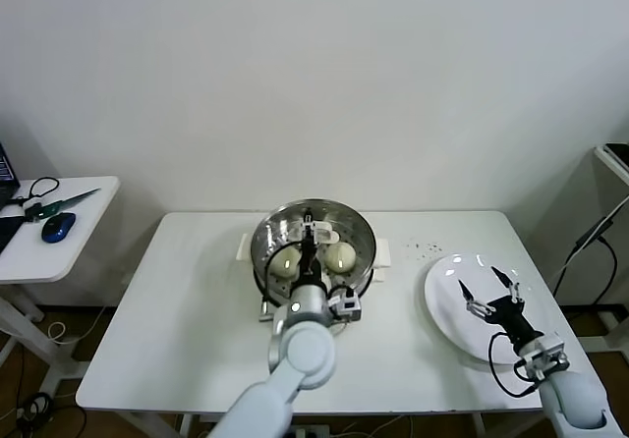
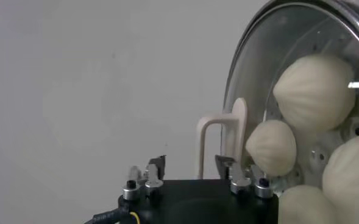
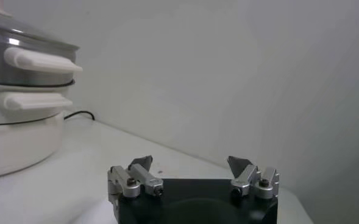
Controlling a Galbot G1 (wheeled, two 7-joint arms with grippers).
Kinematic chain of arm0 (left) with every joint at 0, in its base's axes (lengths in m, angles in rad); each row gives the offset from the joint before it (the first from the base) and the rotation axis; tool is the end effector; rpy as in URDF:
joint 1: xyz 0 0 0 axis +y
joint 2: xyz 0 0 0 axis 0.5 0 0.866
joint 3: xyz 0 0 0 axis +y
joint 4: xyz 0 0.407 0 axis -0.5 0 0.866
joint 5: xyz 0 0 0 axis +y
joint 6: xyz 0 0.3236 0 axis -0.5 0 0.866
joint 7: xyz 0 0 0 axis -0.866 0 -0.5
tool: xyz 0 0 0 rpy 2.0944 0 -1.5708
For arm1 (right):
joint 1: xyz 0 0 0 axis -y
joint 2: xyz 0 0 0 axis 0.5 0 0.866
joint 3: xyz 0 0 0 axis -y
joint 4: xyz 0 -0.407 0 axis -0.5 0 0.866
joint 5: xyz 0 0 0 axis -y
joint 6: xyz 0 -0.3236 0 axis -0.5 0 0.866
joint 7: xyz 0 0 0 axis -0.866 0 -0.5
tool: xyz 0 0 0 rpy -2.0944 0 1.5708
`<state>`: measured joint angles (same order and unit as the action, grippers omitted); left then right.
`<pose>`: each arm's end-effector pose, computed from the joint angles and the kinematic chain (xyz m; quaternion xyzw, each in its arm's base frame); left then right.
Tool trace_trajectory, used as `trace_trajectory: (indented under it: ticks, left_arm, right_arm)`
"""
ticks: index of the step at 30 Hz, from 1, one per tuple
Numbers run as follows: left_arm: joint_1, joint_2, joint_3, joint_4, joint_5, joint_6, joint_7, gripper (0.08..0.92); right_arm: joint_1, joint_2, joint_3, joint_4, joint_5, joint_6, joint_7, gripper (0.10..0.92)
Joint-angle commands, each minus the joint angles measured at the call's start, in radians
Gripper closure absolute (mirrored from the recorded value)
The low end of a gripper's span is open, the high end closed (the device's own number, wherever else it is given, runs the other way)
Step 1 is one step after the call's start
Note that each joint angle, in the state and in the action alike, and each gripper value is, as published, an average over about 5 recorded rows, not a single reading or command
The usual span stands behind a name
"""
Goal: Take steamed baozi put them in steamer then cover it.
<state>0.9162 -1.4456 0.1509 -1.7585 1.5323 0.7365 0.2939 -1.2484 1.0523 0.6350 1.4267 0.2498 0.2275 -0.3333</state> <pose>0.2943 -0.1537 -0.3331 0.0009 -0.7194 -0.6939 0.0303 0.2366 -0.2557 -0.4322 0.1155 -0.9824 0.1357 0.0561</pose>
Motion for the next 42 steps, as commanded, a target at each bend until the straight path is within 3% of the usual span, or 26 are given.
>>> trace_trajectory:
  ticks: [1, 7, 13, 17, 20, 26, 30, 35, 42]
  left_arm:
    - [0.081, 0.076, 0.0, -0.186, -0.03, 0.049, 0.008, 0.364]
    - [0.165, 0.16, -0.036, -0.312, -0.101, 0.047, -0.028, 0.207]
    - [0.259, 0.242, -0.193, -0.408, -0.354, -0.005, -0.215, 0.178]
    - [0.341, 0.262, -0.379, -0.438, -0.698, -0.165, -0.353, 0.177]
    - [0.426, 0.246, -0.563, -0.443, -0.962, -0.336, -0.402, 0.177]
    - [0.564, 0.165, -0.781, -0.39, -1.367, -0.616, -0.414, 0.177]
    - [0.627, 0.101, -0.877, -0.3, -1.522, -0.734, -0.387, 0.177]
    - [0.665, 0.04, -0.928, -0.226, -1.644, -0.805, -0.337, 0.177]
    - [0.678, 0.017, -0.925, -0.187, -1.675, -0.827, -0.324, 0.177]
  right_arm:
    - [-0.002, -0.003, 0.002, 0.031, -0.013, -0.083, 0.027, 0.203]
    - [-0.001, 0.0, 0.006, 0.04, -0.017, -0.099, 0.033, 0.203]
    - [-0.021, 0.006, 0.017, 0.073, 0.024, -0.106, 0.039, 0.203]
    - [-0.04, 0.015, 0.028, 0.086, 0.028, -0.099, 0.04, 0.203]
    - [-0.057, 0.026, 0.036, 0.098, 0.026, -0.094, 0.039, 0.203]
    - [-0.094, 0.051, 0.044, 0.14, 0.021, -0.09, 0.037, 0.203]
    - [-0.116, 0.062, 0.044, 0.168, 0.024, -0.089, 0.035, 0.203]
    - [-0.13, 0.074, 0.044, 0.185, 0.025, -0.086, 0.035, 0.203]
    - [-0.141, 0.082, 0.046, 0.183, 0.031, -0.076, 0.036, 0.203]
